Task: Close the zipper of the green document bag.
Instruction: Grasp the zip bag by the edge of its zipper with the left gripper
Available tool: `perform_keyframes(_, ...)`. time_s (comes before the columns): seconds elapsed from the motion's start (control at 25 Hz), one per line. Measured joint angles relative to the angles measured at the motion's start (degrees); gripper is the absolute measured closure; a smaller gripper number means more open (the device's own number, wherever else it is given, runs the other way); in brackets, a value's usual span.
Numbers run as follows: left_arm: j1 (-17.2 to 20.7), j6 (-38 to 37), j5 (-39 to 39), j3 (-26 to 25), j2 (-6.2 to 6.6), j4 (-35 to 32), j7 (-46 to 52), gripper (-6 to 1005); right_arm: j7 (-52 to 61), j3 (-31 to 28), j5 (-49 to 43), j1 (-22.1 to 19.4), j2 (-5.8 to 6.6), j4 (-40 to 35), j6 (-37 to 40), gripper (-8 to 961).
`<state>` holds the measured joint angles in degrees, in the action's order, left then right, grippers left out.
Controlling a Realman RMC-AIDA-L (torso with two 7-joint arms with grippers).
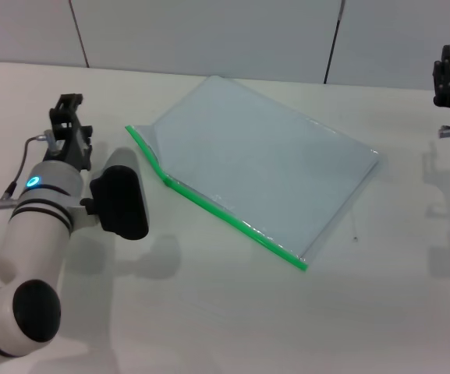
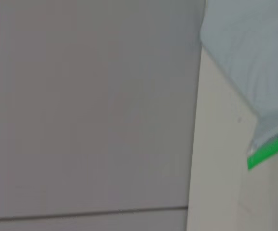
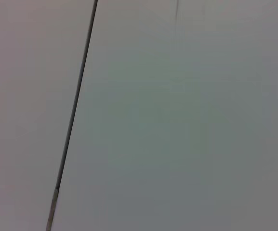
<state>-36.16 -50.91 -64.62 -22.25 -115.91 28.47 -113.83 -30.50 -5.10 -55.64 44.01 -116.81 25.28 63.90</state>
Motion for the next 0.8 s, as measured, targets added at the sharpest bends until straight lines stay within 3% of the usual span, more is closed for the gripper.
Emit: perform_keyframes(0.8,-1.89,6.45,-0.16,0.72,-0.08,-1.33,-0.68,397,-0.09,0.04,0.00,0.28,0.00,0.23,0.00,429)
